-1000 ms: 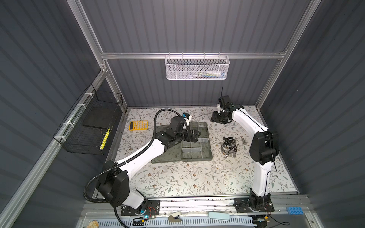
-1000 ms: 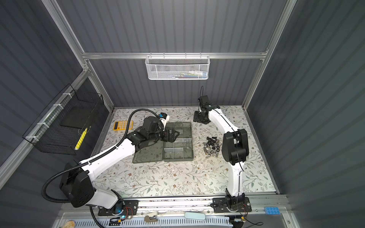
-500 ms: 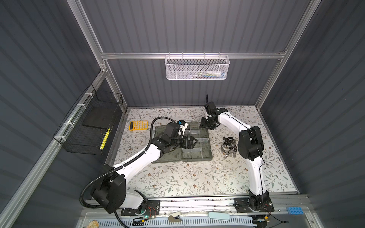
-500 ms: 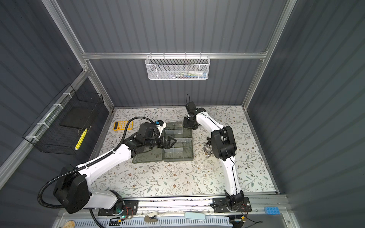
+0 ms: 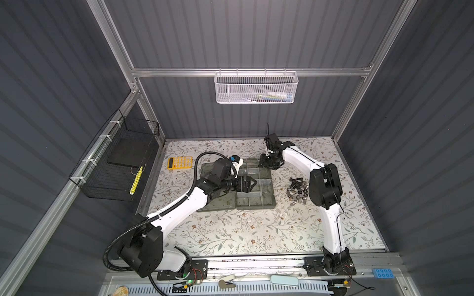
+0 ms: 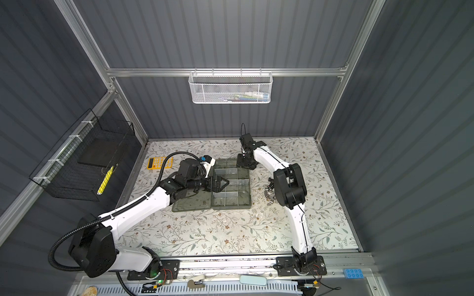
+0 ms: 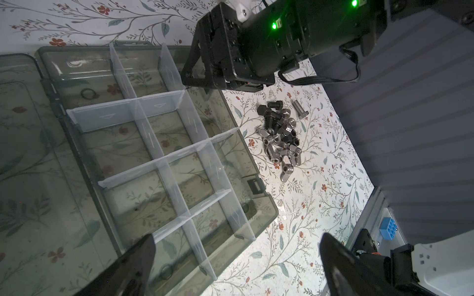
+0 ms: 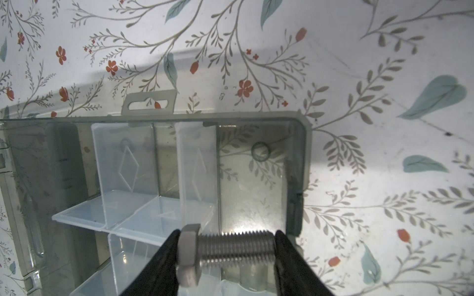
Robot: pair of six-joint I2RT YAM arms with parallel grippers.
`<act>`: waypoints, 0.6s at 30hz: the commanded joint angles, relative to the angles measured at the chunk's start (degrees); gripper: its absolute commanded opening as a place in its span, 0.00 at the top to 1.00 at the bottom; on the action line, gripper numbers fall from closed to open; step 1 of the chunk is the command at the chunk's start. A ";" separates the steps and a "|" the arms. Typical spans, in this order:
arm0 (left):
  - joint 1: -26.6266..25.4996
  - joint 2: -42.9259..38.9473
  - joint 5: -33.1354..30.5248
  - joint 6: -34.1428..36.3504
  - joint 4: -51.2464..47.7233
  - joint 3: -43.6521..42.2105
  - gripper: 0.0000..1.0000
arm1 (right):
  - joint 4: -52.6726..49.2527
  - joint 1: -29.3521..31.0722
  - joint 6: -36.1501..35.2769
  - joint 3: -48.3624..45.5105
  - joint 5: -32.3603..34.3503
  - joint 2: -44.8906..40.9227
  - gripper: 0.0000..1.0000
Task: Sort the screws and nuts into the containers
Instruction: 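Lower the bolt into the organizer compartment farthest from the robot, open right gripper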
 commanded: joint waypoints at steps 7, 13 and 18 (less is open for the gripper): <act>0.39 1.25 1.81 -1.17 -2.02 1.68 0.00 | -1.53 0.05 -0.39 1.93 0.03 -1.24 0.27; 0.40 -0.47 1.81 -1.92 -0.74 0.18 0.00 | -2.12 0.07 -0.98 1.93 0.65 -3.67 0.17; 0.39 -1.31 3.81 -1.48 -0.52 0.50 0.00 | -2.21 0.07 -1.28 0.92 1.35 -6.76 0.07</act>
